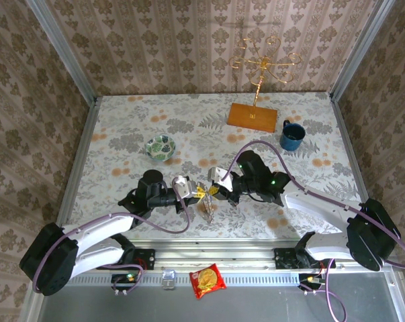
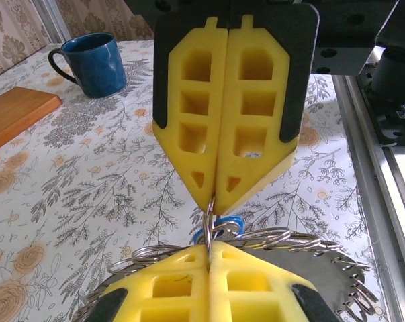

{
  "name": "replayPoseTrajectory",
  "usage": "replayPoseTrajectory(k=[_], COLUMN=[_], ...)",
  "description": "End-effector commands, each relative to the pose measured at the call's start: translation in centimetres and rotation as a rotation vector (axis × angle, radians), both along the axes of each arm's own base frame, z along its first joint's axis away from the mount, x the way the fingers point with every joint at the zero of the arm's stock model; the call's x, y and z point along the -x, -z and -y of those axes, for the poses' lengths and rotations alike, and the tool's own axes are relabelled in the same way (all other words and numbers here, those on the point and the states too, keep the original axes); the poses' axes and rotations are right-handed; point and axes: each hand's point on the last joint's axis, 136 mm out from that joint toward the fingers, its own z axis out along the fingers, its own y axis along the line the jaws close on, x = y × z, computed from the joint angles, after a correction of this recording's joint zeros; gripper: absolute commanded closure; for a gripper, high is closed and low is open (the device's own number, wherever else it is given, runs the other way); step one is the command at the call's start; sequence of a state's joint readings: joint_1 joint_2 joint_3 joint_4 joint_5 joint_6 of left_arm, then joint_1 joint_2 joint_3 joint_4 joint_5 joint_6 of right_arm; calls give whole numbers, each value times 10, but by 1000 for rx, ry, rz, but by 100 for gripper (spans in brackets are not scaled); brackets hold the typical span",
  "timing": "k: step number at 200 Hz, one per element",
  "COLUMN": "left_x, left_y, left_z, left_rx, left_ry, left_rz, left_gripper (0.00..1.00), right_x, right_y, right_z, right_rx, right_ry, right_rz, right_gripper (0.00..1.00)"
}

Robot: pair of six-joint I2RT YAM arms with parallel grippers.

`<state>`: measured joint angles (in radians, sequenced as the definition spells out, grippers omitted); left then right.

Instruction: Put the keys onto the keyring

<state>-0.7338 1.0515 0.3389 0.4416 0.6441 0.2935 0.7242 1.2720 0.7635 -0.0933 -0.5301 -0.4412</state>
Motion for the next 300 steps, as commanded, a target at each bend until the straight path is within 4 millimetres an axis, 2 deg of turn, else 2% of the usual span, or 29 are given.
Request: replayPoseTrajectory(k=[1, 25, 46, 62, 82, 114, 133, 193, 237, 248, 267, 283, 295, 300], left_x=[3, 4, 4, 4, 5, 6, 7, 10, 12, 13, 13, 8, 4, 4], left_y=[-13, -15, -17, -17, -15, -14, -14, -19, -22, -22, -22, -19, -16, -15], left_z=[2, 3, 4, 4, 5, 5, 5, 7, 8, 8, 9, 8, 7, 7], left_rx=[36, 50, 61, 63, 60, 63, 69, 95, 115, 121, 122, 104, 82, 75], left_ry=[22, 23, 25, 26, 30, 31, 35, 54, 68, 71, 73, 43, 22, 23], left_rz=[68, 80, 86, 84, 80, 79, 75, 67, 66, 65, 62, 59, 55, 54], left_gripper=[100, 100, 100, 100, 100, 100, 100, 100, 100, 100, 100, 100, 81, 76], right_x=[-3, -7, -6, -5, -6, -3, 2, 5, 2, 1, 1, 2, 3, 3], right_y=[-3, 5, 17, 18, 11, -4, -11, -13, -11, -10, -14, -15, -16, -15], right_z=[3, 8, 7, 4, 2, 2, 0, -7, -12, -13, -14, -13, -10, -9], right_rx=[-12, 4, 24, 15, -15, -76, -120, -155, -155, -153, -160, -148, -127, -114], right_ry=[20, 48, 39, 29, 25, 7, -12, -55, -67, -71, -74, -82, -85, -87], right_rz=[13, -2, -38, -52, -32, 12, 30, 15, 1, 3, 11, 18, 25, 28], right_gripper=[100, 100, 100, 100, 100, 84, 80, 77, 81, 85, 100, 100, 100, 100])
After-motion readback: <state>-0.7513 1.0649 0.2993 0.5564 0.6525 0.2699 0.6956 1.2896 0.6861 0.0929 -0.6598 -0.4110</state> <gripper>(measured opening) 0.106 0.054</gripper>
